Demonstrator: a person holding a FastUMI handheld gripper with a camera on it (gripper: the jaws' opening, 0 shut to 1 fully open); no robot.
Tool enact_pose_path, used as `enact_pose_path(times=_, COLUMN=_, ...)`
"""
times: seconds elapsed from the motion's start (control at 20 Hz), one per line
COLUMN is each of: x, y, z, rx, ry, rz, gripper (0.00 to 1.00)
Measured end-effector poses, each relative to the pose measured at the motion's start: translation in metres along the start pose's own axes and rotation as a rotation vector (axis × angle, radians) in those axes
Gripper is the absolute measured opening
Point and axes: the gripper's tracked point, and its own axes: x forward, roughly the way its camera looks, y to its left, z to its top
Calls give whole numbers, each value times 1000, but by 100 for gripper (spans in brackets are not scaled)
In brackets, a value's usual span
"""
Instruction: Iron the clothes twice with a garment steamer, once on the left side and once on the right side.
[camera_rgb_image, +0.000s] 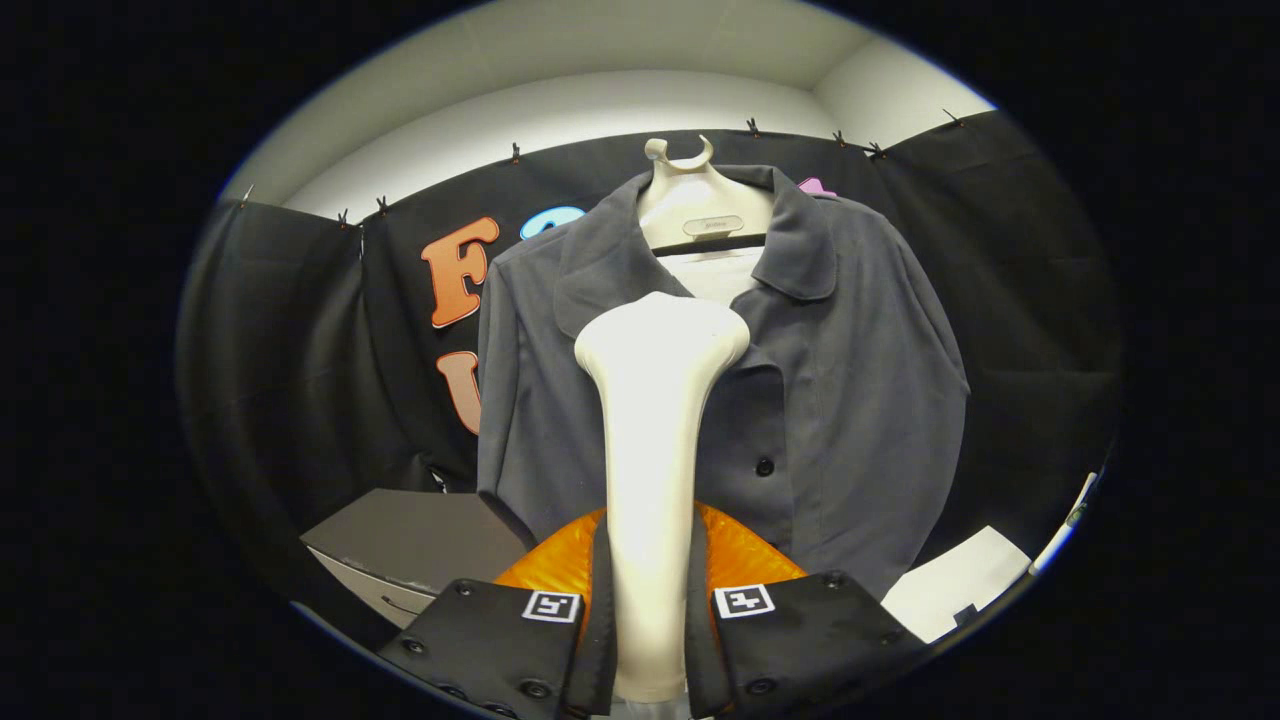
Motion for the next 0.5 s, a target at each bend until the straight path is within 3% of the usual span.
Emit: enact_pose_path(times=0.5, x=-2, y=-13, z=-47, rx=-4, ry=53, rz=-16, gripper=35)
